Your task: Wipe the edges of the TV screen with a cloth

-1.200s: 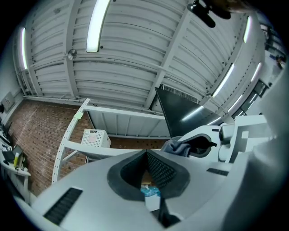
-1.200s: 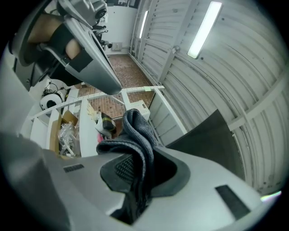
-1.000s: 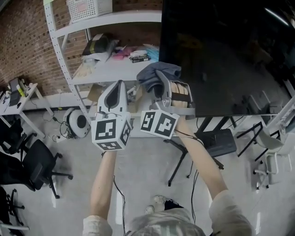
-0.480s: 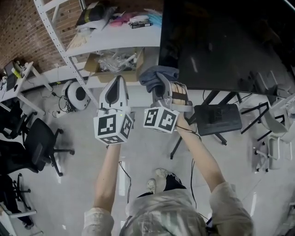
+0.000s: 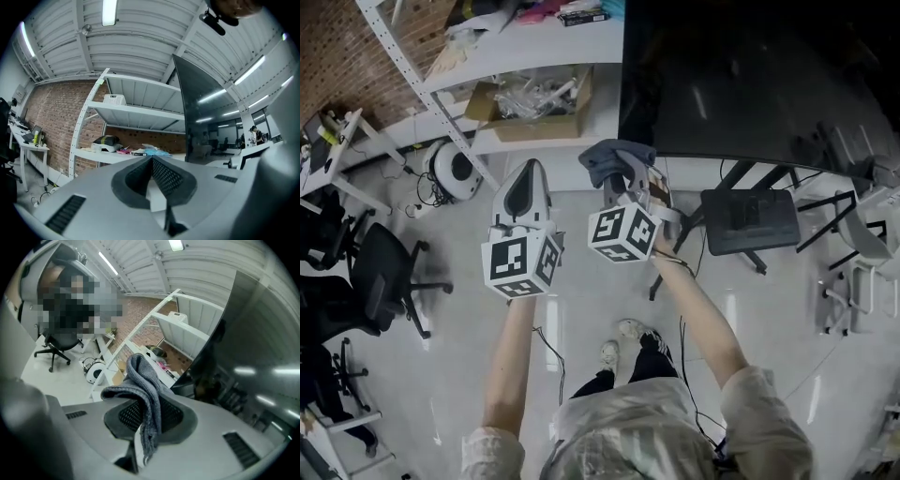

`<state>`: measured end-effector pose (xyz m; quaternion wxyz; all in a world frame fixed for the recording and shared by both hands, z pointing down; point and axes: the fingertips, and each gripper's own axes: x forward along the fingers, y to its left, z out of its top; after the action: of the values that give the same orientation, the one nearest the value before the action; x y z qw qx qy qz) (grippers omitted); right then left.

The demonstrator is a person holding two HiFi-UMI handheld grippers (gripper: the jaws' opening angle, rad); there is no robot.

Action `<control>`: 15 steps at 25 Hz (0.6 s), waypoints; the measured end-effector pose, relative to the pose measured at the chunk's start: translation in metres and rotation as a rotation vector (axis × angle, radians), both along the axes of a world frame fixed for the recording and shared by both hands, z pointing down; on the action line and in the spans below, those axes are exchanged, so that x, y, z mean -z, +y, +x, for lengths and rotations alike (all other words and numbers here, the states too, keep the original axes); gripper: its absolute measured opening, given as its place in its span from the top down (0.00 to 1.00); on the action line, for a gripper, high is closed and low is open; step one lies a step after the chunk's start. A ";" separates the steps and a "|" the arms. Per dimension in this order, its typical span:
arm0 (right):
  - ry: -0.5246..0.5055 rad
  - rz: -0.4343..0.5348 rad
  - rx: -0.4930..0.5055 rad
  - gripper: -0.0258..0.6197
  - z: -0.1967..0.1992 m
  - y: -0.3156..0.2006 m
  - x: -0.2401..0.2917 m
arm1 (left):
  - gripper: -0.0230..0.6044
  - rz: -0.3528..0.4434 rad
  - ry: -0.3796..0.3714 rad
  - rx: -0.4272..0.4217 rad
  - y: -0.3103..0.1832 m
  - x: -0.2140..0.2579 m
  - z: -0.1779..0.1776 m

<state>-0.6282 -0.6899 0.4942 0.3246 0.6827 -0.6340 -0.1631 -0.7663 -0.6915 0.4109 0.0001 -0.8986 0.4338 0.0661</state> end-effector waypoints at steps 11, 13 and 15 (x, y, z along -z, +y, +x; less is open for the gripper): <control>-0.489 -0.054 0.011 0.86 -0.008 -0.006 -0.044 | 0.94 -0.072 -0.072 0.014 0.007 -0.039 -0.012; -0.594 -0.054 0.010 0.86 -0.007 -0.005 -0.051 | 0.94 -0.081 -0.084 0.010 0.010 -0.046 -0.011; -0.657 -0.017 0.009 0.86 -0.002 -0.002 -0.050 | 0.94 -0.086 -0.090 0.008 0.011 -0.050 -0.010</control>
<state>-0.6304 -0.6915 0.5446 0.1074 0.6933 -0.7091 0.0697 -0.7761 -0.6801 0.4611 -0.0188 -0.8981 0.4393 0.0066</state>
